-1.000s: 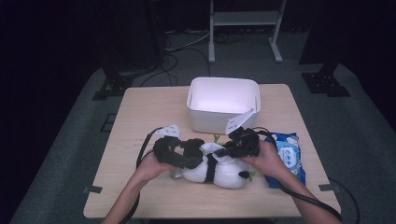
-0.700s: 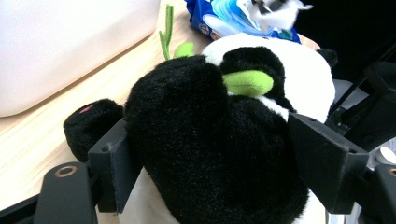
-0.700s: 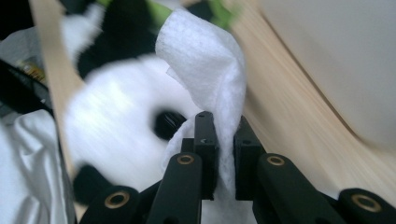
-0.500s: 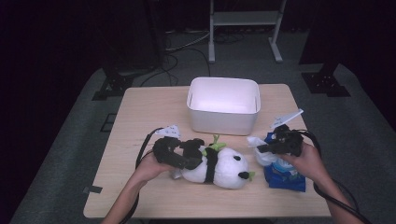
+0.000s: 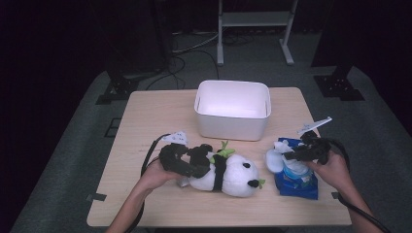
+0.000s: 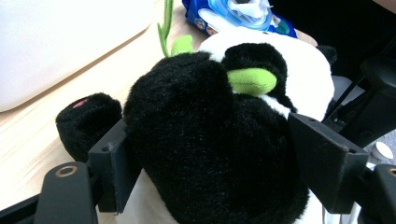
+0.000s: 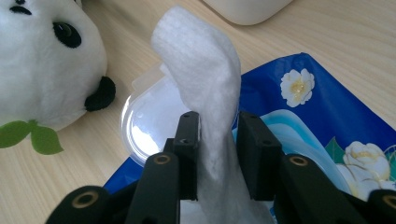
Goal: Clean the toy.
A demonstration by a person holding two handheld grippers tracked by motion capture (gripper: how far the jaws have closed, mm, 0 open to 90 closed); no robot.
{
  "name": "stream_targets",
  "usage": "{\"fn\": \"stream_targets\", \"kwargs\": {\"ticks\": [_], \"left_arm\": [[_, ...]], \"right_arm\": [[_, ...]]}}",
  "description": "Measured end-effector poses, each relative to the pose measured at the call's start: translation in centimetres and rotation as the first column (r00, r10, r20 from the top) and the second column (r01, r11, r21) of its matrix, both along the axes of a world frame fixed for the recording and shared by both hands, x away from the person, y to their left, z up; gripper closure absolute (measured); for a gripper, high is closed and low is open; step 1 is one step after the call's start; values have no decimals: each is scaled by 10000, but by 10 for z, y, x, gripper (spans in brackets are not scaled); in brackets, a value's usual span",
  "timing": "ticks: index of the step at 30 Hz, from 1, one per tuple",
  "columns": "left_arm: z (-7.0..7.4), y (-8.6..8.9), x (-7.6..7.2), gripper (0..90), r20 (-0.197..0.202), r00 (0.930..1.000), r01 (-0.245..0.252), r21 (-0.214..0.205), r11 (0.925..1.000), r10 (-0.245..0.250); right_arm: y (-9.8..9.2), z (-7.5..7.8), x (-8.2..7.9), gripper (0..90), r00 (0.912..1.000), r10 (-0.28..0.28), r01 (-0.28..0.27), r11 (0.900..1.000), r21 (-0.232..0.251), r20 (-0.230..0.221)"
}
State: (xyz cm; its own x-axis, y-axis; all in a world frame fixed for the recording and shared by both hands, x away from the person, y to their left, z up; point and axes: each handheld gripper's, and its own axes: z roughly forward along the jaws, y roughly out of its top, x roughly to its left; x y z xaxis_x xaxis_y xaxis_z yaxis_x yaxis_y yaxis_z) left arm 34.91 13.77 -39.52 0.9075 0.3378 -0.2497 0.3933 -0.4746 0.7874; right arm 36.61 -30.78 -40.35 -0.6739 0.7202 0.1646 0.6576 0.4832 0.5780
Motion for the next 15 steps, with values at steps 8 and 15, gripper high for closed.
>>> {"fn": "stream_targets", "kwargs": {"ticks": [8, 15], "left_arm": [[0, 0, 0, 213, 0, 10000, 78, 42, 10000, -78], [0, 0, 0, 213, -34, 9999, 94, 22, 10000, -94]], "right_arm": [[1, 4, -2, 560, 10000, 92, -92, 10000, 9, -33], [-1, 12, -2, 526, 10000, 35, -35, 10000, 7, 54]]}}
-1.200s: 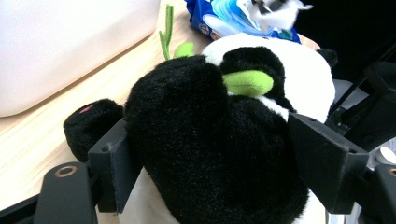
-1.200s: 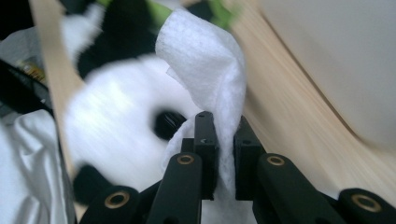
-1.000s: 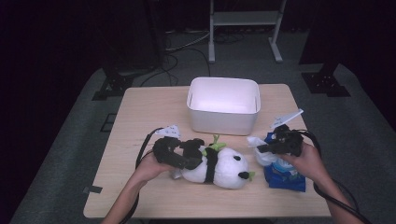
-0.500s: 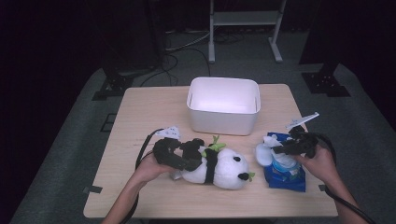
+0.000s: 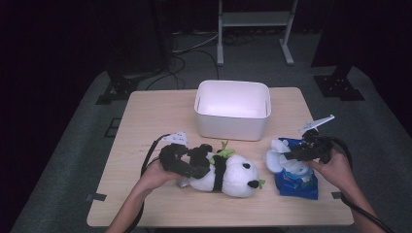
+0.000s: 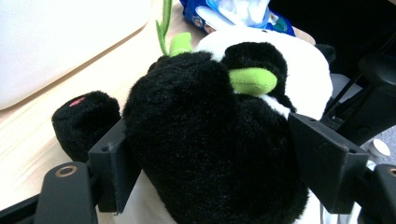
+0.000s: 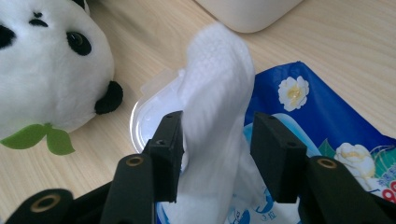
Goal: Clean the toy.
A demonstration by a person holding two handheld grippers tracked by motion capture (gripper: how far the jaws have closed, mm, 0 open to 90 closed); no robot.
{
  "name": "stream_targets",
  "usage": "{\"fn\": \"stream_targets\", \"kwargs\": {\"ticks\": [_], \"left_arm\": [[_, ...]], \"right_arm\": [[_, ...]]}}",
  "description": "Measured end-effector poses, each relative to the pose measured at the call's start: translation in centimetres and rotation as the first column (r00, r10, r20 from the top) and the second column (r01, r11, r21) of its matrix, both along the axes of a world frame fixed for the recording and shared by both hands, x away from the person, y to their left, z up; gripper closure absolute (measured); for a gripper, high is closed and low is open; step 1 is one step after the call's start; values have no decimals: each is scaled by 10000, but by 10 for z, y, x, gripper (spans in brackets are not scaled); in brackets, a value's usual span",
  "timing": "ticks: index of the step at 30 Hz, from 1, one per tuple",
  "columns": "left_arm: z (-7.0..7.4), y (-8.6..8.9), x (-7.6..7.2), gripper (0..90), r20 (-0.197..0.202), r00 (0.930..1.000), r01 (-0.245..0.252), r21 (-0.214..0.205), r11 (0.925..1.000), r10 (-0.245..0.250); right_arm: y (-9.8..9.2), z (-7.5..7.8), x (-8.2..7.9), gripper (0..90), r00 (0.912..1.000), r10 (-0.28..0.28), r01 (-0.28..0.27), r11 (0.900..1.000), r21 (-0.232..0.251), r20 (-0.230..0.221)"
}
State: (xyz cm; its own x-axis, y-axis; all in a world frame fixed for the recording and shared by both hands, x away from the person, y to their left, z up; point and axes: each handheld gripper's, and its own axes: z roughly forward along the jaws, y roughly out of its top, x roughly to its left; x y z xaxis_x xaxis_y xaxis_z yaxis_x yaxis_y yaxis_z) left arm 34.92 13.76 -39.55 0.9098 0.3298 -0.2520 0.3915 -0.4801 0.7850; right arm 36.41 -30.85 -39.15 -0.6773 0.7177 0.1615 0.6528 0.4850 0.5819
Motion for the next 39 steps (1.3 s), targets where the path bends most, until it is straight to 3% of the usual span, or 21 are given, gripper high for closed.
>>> {"fn": "stream_targets", "kwargs": {"ticks": [7, 17, 23, 26, 39], "left_arm": [[0, 0, 0, 213, -38, 10000, -8, -9, 10000, 8], [0, 0, -1, 213, -16, 10000, 58, 33, 10000, -58], [0, 0, -2, 213, -20, 9999, 99, 79, 9999, -99], [0, 1, -2, 213, -4, 9999, 125, 120, 9999, -125], [-1, 2, -6, 213, 4, 9997, 236, 188, 9995, -237]], "right_arm": [[4, 10, -2, 521, 9998, 104, -105, 9999, 11, 196], [37, 22, -4, 521, 9940, 1071, -1077, 9938, 282, 215], [69, 26, -1, 519, 9795, 2011, -2016, 9773, 645, 139], [90, 27, 2, 519, 9673, 2531, -2536, 9650, 671, 152], [157, 27, 27, 503, 9282, 3721, -3701, 9250, 863, -75]]}}
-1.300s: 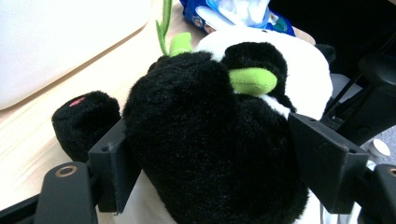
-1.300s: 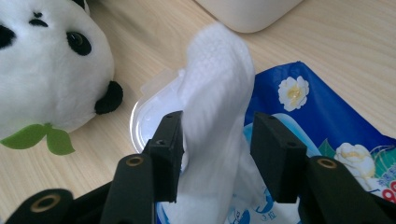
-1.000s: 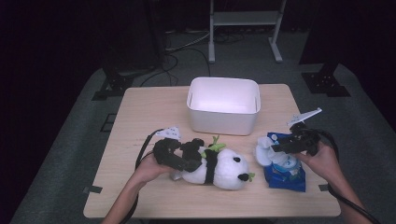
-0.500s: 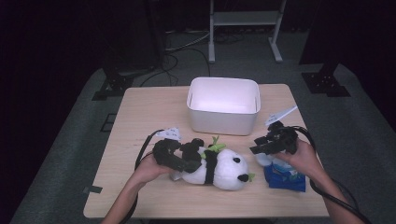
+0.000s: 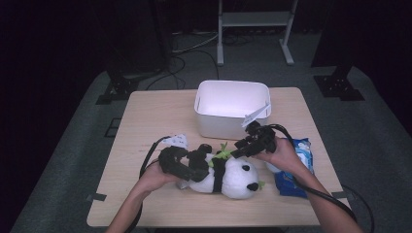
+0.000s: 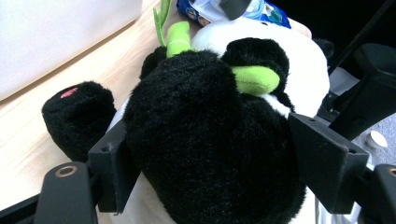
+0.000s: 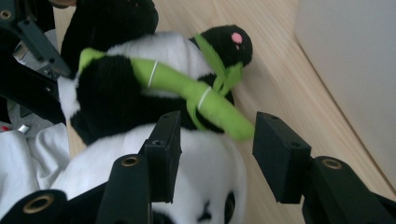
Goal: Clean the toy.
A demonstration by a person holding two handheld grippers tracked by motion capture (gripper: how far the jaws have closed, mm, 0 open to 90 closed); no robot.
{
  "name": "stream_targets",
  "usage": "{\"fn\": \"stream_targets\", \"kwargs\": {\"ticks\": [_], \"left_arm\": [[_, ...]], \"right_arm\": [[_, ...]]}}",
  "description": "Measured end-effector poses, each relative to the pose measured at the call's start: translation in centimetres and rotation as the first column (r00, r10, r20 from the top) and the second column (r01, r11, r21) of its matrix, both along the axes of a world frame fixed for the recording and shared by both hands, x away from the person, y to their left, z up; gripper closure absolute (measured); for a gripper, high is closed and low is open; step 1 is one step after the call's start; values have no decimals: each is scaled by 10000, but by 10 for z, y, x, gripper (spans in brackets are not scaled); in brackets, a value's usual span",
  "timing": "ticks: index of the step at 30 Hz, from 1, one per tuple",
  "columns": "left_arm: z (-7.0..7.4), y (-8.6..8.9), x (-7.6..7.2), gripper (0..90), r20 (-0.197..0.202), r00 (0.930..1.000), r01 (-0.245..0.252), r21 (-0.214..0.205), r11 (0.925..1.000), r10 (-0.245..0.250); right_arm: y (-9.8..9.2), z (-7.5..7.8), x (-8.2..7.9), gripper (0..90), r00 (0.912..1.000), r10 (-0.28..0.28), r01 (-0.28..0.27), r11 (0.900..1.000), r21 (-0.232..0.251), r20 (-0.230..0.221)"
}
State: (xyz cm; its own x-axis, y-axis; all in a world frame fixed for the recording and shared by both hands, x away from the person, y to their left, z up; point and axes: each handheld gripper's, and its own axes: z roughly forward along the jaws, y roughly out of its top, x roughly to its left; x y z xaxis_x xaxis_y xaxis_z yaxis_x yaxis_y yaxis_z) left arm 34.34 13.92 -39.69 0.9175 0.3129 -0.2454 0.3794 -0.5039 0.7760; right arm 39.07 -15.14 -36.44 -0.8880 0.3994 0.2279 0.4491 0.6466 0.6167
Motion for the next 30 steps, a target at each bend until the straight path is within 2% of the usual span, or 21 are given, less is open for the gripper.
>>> {"fn": "stream_targets", "kwargs": {"ticks": [8, 11, 13, 14, 20, 29, 30], "left_arm": [[0, 0, -1, 213, 0, 10000, 94, 82, 9999, -94], [0, 0, -2, 212, -10, 10000, 96, 112, 9999, -96], [1, 0, -2, 212, -22, 9999, 102, 110, 9999, -102], [1, 0, -2, 212, -8, 9999, 136, 133, 9998, -136], [5, -2, -5, 200, 35, 9993, 370, 303, 9989, -371], [4, -5, -5, 206, -171, 9982, 584, 116, 9982, -582], [4, -7, -6, 208, -219, 9971, 727, 161, 9972, -724]], "right_arm": [[22, -5, 14, 527, 9998, 114, -115, 9999, -33, -140], [27, -7, 17, 680, 9993, 271, -272, 9996, -36, -276], [29, -8, 17, 829, 9985, 378, -375, 9993, 81, -395], [29, -6, 16, 849, 9989, 359, -358, 9994, 35, -287], [30, 1, 13, 872, 9991, 416, -416, 9990, -163, -29], [26, 20, 1, 875, 9965, 712, -715, 9974, 67, 444], [27, 21, -1, 874, 9964, 729, -735, 9972, 122, 434]]}}
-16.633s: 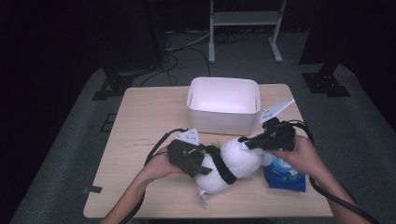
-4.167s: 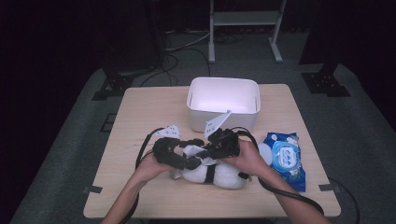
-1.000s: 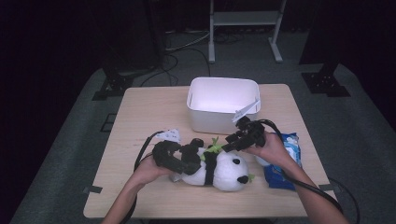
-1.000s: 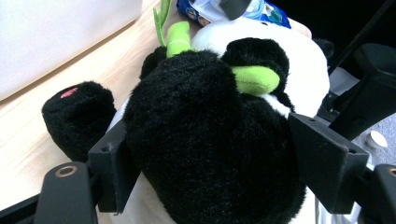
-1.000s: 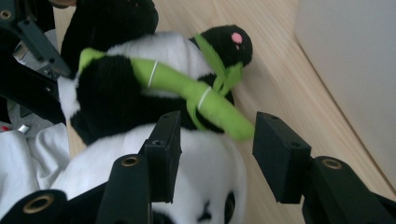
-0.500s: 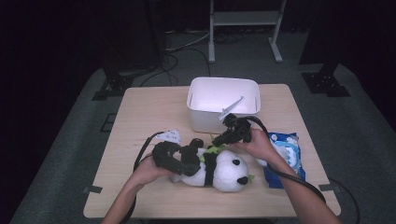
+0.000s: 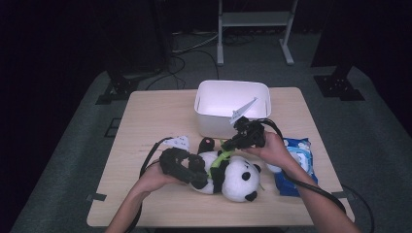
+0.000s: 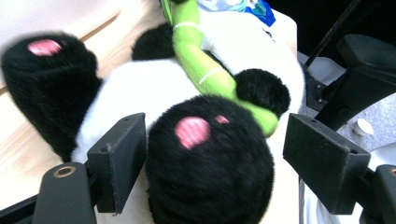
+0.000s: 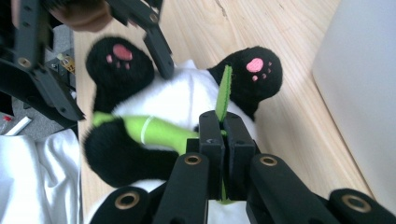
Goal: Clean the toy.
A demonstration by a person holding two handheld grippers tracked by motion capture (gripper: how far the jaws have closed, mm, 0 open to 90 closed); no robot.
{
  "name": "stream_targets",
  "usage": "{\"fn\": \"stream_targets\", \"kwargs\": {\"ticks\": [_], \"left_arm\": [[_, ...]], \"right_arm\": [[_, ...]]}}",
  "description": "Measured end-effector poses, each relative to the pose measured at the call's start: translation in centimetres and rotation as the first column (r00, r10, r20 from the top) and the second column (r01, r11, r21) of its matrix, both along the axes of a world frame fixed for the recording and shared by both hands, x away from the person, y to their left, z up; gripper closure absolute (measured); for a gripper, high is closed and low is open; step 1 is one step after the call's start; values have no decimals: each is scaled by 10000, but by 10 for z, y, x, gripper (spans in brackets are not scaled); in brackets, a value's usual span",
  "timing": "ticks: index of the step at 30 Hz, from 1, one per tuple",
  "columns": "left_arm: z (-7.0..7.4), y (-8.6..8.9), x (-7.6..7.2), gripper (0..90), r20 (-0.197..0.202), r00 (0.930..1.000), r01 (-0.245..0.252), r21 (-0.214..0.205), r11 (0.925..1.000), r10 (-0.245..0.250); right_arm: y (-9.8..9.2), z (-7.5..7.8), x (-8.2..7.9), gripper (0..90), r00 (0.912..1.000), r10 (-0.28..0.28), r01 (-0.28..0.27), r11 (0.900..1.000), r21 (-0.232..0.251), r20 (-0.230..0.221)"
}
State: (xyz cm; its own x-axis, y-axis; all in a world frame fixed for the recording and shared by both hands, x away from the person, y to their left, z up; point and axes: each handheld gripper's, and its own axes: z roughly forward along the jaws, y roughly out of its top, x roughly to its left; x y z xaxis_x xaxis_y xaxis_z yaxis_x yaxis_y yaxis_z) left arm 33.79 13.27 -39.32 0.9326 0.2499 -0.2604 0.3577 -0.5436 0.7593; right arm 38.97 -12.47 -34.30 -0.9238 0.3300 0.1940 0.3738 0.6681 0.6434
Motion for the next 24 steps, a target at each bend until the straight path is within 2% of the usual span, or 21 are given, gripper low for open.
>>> {"fn": "stream_targets", "kwargs": {"ticks": [4, 8, 10, 16, 24], "left_arm": [[0, -2, -2, 210, -55, 9999, 127, 9, 9999, -127], [2, -2, -4, 210, -27, 9993, 380, 116, 9992, -380], [4, -1, -4, 209, -28, 9992, 406, 23, 9992, -406], [6, 2, -3, 195, 84, 9996, 276, 158, 9995, -278], [13, 14, -2, 194, 235, 9997, 18, -1, 10000, -18]], "right_arm": [[3, 1, -5, 873, 9999, 165, -165, 9999, -22, 47], [5, -2, -10, 868, 9980, 590, -588, 9982, 85, -243], [5, -4, -12, 863, 9968, 722, -719, 9974, 108, -350], [-3, -7, -13, 801, 9982, 460, -456, 9989, 106, -385], [-15, -5, -11, 718, 9996, 80, -78, 10000, 44, -280]]}}
